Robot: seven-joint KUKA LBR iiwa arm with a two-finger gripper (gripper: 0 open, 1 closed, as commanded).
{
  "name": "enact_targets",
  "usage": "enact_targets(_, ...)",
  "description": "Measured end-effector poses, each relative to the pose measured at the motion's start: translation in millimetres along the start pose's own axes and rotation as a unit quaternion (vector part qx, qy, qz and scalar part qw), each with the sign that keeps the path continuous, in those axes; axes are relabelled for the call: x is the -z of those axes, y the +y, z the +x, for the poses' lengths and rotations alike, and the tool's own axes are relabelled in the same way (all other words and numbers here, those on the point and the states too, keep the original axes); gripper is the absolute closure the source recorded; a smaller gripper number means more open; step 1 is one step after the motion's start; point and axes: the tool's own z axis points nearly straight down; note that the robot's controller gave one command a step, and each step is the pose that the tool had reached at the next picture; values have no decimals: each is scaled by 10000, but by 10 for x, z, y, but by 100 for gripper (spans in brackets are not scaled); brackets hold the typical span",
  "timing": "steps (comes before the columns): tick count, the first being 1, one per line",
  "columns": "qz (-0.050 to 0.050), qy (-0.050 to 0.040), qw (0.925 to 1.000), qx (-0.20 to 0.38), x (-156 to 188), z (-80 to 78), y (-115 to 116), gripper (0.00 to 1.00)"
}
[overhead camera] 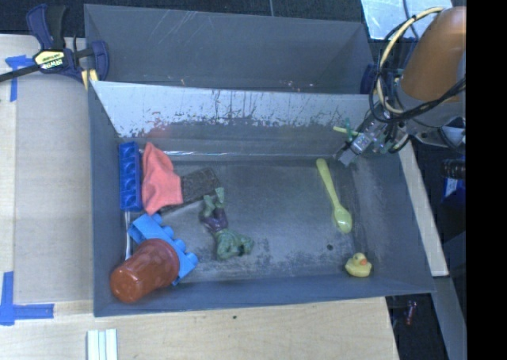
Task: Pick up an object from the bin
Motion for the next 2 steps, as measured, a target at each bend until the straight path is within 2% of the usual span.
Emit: enact_targets(2,-10,-15,10000,8,410,-1,4,100)
